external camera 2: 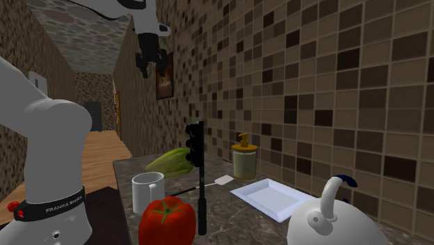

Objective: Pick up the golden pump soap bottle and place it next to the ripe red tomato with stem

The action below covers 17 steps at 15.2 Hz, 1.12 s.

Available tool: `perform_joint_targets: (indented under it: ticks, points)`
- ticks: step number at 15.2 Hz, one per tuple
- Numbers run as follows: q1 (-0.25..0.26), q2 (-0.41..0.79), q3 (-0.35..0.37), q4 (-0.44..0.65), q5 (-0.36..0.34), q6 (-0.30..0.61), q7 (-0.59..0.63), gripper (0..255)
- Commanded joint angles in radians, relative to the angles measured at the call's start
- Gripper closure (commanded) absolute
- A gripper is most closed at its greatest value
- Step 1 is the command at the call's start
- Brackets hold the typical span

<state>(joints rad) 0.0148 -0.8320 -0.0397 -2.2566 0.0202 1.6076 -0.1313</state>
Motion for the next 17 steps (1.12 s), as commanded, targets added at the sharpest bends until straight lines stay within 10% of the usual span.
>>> perform_joint_targets:
  ticks: [1,17]
  points:
    - [0.000,0.000,0.000,0.000,0.000,0.000,0.000,0]
    - [-0.008,0.422,-0.253,0.053,-0.061,0.333,-0.321,0]
